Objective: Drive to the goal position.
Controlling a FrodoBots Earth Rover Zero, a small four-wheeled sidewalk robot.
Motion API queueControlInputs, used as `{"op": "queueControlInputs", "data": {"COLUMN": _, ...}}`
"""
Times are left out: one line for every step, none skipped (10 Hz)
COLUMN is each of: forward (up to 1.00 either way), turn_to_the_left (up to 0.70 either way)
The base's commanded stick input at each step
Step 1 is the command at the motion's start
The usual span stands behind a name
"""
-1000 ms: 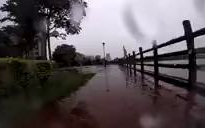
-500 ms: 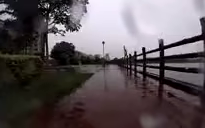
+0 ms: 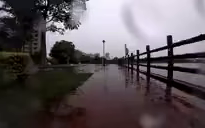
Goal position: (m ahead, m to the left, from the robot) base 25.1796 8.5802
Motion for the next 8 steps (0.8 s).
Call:
{"op": "queueControlInputs", "data": {"forward": 1.00, "turn_to_the_left": -0.01}}
{"op": "queueControlInputs", "data": {"forward": 1.00, "turn_to_the_left": -0.07}}
{"op": "queueControlInputs", "data": {"forward": 1.00, "turn_to_the_left": -0.20}}
{"op": "queueControlInputs", "data": {"forward": 1.00, "turn_to_the_left": -0.30}}
{"op": "queueControlInputs", "data": {"forward": 1.00, "turn_to_the_left": -0.07}}
{"op": "queueControlInputs", "data": {"forward": 1.00, "turn_to_the_left": 0.00}}
{"op": "queueControlInputs", "data": {"forward": 1.00, "turn_to_the_left": 0.00}}
{"op": "queueControlInputs", "data": {"forward": 1.00, "turn_to_the_left": 0.00}}
